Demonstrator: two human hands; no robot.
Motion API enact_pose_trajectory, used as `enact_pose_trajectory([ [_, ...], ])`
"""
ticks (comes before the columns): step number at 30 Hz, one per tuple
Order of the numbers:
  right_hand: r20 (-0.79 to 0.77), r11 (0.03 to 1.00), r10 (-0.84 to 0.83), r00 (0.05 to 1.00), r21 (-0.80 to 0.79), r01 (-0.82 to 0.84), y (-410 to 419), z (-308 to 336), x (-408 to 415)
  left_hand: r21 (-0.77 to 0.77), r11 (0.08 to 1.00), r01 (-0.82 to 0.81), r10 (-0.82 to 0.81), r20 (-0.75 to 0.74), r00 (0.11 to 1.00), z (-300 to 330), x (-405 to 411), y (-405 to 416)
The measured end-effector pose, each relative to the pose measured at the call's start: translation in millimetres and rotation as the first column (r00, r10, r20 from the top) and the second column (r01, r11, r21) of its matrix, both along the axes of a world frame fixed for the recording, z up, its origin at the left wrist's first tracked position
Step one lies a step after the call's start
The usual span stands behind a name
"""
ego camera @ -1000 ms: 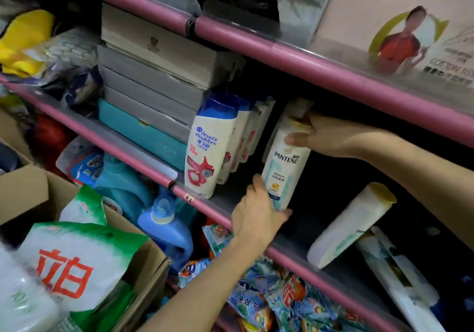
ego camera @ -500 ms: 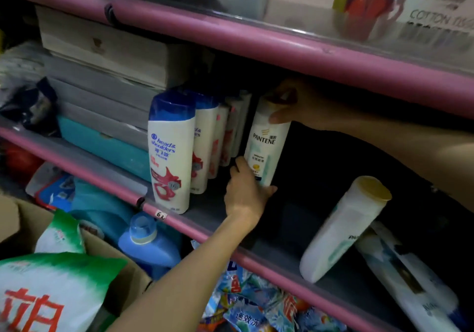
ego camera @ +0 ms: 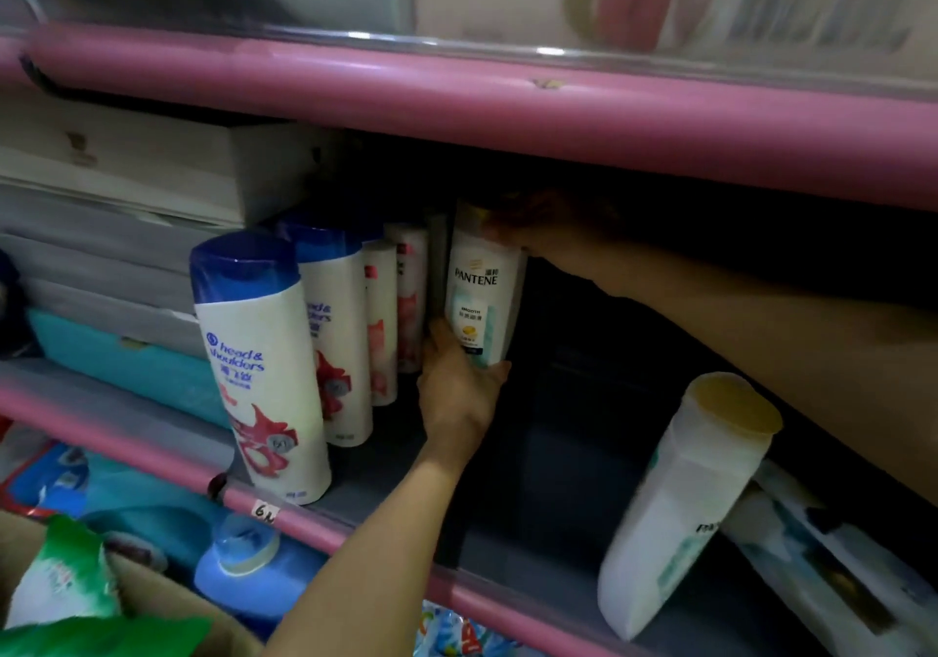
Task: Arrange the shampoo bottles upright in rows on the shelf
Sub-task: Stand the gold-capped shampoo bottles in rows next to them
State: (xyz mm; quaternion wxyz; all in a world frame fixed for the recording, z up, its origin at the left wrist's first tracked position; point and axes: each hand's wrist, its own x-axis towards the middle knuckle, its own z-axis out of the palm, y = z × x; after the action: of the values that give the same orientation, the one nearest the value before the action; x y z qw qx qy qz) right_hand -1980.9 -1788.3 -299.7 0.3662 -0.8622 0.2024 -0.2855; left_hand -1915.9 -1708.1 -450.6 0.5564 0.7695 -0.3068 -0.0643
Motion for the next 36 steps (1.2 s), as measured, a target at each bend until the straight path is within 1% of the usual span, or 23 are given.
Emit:
enact_pose_trajectory([
  [2,0.032,0.998,-0.059,0.998,-0.009,0.059,-3.2,-4.5,2.7,-0.002,1.000,-0.010,0.010,0.006,1.000,-0.9,2.5,-3.9],
  [4,0.042,0.997,-0.071,0.997,-0.012,0.071,-4.2,-7.2,4.4,-0.010,1.000,-0.015,0.015,0.003,1.000,-1.5,3.9,-6.3],
  [7,0.011,0.996,-0.092,0.996,-0.011,0.092,-8.0,-9.9,6.0,-0.013,1.000,-0.010,0.010,0.013,1.000,-2.1,5.7,-9.2],
  [10,-0.010,0.995,-0.095,0.995,-0.042,0.095,-10.5,-11.4,6.7,-0.008,1.000,-0.020,0.020,0.029,0.999,-1.7,7.7,-10.5],
  [17,-0.014,0.992,-0.120,0.993,-0.029,0.120,-14.5,-12.1,10.4,-0.009,1.000,-0.014,0.014,-0.004,1.000,-1.8,9.8,-14.5],
  [24,-0.014,0.977,-0.144,0.989,-0.161,0.140,-11.9,-13.2,9.2,0.006,1.000,-0.026,0.026,-0.007,1.000,-2.0,10.6,-15.2],
  [30,0.008,0.965,-0.156,0.988,-0.214,0.154,-11.7,-11.9,7.8,-0.005,1.000,-0.002,0.002,-0.028,1.000,-4.1,15.7,-17.6],
  [31,-0.004,0.968,-0.153,0.988,-0.200,0.150,-11.9,-11.2,6.5,-0.007,1.000,0.006,-0.006,-0.038,0.999,-4.1,15.8,-17.5],
  [33,-0.082,0.990,-0.115,0.990,-0.095,0.107,-12.2,-7.1,0.4,0.009,1.000,0.021,-0.020,-0.056,0.998,-3.9,16.2,-16.5],
  [35,-0.211,0.996,-0.074,0.975,0.028,0.082,-9.9,1.7,-9.8,0.057,0.998,0.026,-0.021,-0.091,0.996,-2.7,15.1,-13.1],
  [36,-0.287,0.994,-0.071,0.955,0.060,0.091,-8.5,6.5,-16.2,0.079,0.996,0.029,-0.019,-0.118,0.993,-2.1,13.4,-10.0],
])
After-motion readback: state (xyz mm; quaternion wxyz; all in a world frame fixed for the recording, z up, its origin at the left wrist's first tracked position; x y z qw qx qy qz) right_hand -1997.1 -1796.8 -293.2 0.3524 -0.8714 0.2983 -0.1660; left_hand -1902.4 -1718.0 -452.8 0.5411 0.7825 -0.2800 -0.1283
